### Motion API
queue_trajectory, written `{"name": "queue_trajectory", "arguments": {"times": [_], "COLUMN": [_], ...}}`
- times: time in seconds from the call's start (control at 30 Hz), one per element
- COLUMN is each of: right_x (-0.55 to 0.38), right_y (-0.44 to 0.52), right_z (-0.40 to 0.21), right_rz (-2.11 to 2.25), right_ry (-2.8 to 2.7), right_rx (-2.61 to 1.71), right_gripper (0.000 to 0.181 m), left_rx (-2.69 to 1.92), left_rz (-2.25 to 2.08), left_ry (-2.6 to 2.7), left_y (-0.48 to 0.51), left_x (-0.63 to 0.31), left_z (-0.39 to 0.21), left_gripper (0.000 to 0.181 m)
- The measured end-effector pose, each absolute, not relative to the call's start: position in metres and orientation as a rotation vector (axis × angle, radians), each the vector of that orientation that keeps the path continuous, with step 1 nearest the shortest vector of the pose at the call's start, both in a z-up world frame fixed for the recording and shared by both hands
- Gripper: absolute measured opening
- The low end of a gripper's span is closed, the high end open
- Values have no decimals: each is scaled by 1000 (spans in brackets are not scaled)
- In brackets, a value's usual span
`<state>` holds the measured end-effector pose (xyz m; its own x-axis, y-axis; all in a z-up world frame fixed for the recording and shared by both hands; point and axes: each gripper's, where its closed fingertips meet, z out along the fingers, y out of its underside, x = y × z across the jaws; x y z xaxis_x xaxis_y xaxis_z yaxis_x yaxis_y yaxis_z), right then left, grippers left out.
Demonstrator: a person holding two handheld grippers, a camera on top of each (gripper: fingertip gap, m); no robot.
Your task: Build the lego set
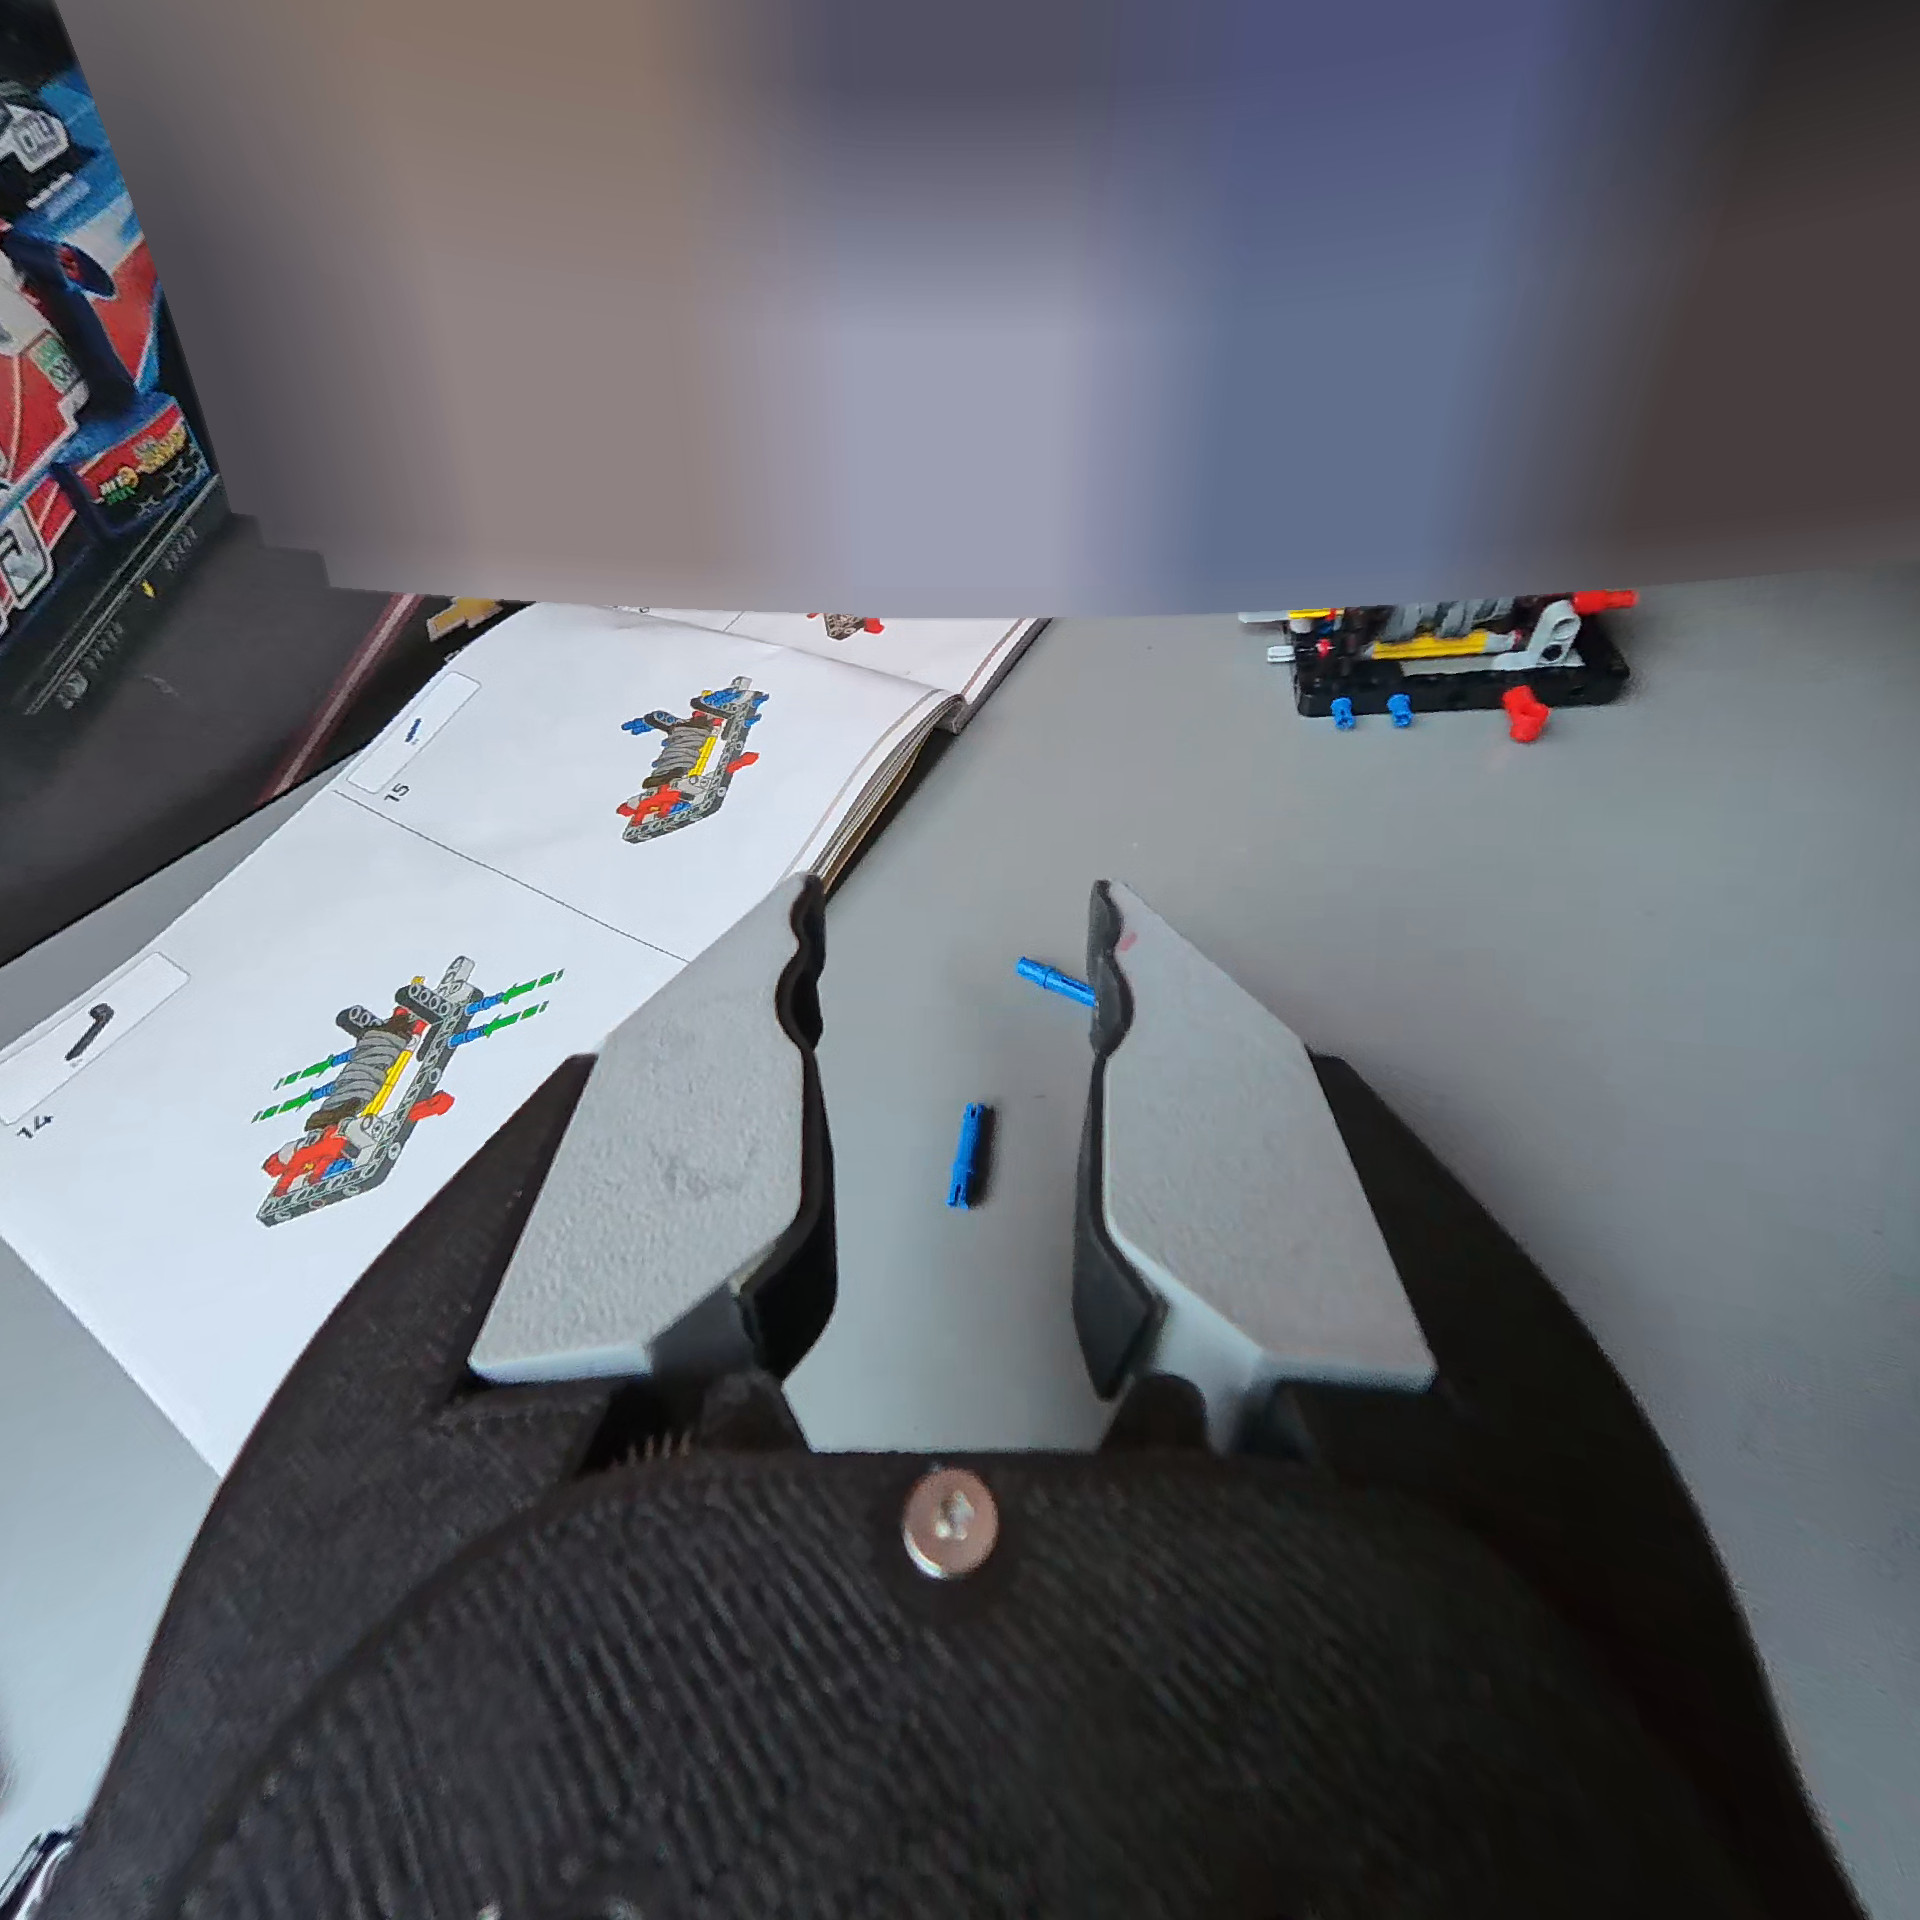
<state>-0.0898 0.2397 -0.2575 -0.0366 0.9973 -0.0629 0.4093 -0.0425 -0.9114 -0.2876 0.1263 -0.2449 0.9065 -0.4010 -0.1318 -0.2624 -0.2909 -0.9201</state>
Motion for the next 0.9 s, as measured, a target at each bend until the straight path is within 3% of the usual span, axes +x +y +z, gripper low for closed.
{"name": "queue_trajectory", "arguments": {"times": [0.3,0.5,0.9], "right_x": [-95,-92,-87], "right_y": [244,245,262], "right_z": [-255,-244,-238], "right_rz": [1021,1048,961], "right_ry": [-1518,-1460,-1342], "right_rx": [-1497,-1450,-1464], "right_gripper": [87,98,121], "left_rx": [-1824,-1937,-1843], "left_rz": [-253,-285,-154], "left_ry": [491,505,475], "left_y": [117,119,113], "left_x": [-280,-277,-279], "left_z": [-233,-251,-235], "left_gripper": [43,52,51]}}
